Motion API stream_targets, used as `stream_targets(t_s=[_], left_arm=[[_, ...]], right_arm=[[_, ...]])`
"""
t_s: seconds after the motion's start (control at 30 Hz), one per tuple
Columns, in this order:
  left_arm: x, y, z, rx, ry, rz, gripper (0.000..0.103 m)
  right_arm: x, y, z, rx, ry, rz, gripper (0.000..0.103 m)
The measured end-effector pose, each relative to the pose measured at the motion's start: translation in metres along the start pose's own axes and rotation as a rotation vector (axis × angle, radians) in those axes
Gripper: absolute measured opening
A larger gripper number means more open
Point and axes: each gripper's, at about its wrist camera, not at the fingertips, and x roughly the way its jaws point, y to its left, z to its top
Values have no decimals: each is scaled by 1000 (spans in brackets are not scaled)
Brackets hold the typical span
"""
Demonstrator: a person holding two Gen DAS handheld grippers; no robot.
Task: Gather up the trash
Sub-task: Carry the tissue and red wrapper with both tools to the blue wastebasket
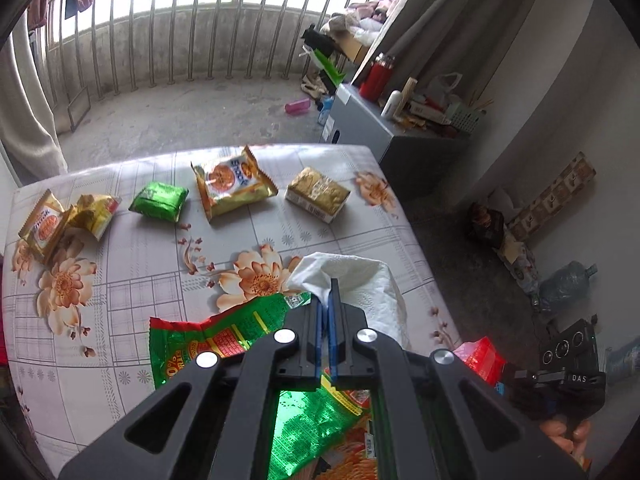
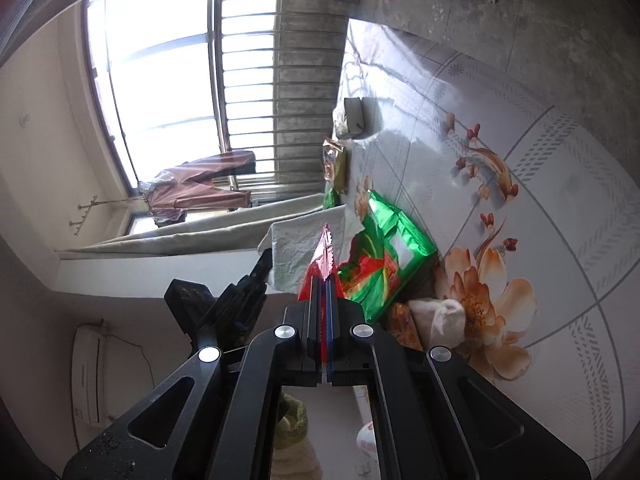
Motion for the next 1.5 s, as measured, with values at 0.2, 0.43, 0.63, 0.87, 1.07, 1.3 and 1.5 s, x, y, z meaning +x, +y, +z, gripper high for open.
stream_targets(t_s=[0.2,0.43,0.63,0.87,1.07,1.3,1.5], left_arm=[[-47,-20,-8,54,-120,-8,2],[-72,-57,-33,140,-179,-39,2],[-66,-96,-57,181,-162,-119,2],[-34,-165,-90,240,-63,-224,2],[0,-247,-128,360,34,-290,2],[63,-337,-181,463,187,-312,2],[130,-397,-220,529,286,-262,3]], right_arm=[[-33,18,-12,-54,-56,43,0],[-93,25,-30,-95,-155,59,0],[-151,12,-48,-97,-274,55,0],[-229,-10,-74,-112,-451,-41,0],[-300,-50,-97,-61,-633,-169,0],[-343,-115,-105,58,-755,-324,0],[-352,-172,-87,142,-752,-432,0]])
